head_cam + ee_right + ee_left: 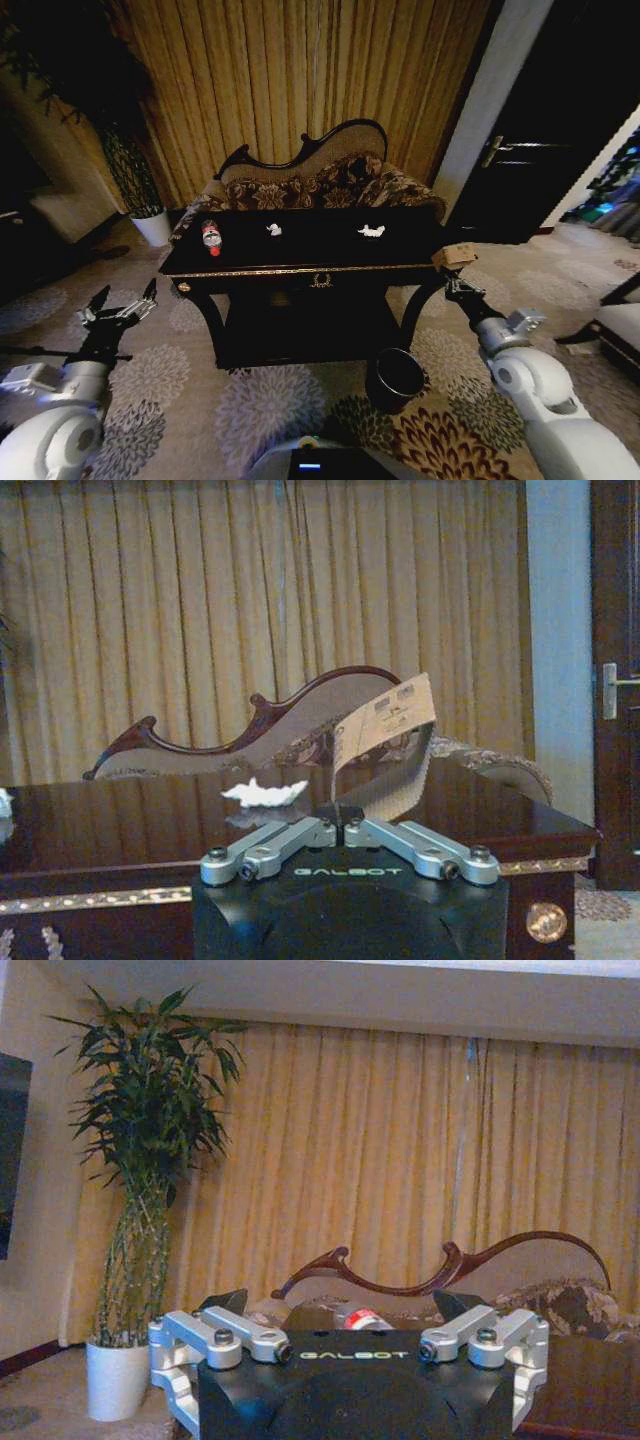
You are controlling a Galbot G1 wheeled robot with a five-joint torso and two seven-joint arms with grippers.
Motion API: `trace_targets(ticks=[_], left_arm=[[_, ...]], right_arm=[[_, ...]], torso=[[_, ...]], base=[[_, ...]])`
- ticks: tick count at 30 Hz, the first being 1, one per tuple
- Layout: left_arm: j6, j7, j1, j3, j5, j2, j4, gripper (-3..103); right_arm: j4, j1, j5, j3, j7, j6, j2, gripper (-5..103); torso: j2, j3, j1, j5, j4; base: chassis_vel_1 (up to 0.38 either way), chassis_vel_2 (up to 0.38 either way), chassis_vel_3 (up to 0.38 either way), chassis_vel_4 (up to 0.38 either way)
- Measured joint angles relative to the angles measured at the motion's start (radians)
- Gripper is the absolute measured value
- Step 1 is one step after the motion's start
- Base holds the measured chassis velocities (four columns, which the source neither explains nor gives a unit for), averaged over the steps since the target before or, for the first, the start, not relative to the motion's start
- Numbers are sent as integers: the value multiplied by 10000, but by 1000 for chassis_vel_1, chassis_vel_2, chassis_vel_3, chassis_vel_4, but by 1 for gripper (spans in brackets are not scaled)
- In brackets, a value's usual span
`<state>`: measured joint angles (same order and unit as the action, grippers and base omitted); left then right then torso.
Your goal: Move to the front of the table and place the trash on the table into the trash bin.
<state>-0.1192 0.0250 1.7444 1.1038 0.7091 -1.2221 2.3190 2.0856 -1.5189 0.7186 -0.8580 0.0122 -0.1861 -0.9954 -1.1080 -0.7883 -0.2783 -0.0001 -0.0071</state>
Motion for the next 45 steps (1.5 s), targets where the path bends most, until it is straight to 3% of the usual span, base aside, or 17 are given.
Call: trace_targets(ticks=[14, 32, 45], left_arm=[[153, 23, 16, 8, 11, -2, -159, 100], [155, 39, 3, -82, -46, -89, -126, 100], [187, 58, 63, -2, -70, -118, -110, 100]], right_arm=[[-1606, -187, -1453, 1040, -379, 442, -777, 0], [-7240, 1527, -3493, 2085, -717, 1167, -2007, 0], [-8944, 2317, -4462, 2206, -710, 1821, -2918, -3]], torso=[[0, 0, 0, 0, -1], [1, -1, 0, 1, 0], [1, -1, 0, -1, 1]], base=[[25, -26, -22, 22], [0, 0, 0, 0], [0, 0, 0, 0]])
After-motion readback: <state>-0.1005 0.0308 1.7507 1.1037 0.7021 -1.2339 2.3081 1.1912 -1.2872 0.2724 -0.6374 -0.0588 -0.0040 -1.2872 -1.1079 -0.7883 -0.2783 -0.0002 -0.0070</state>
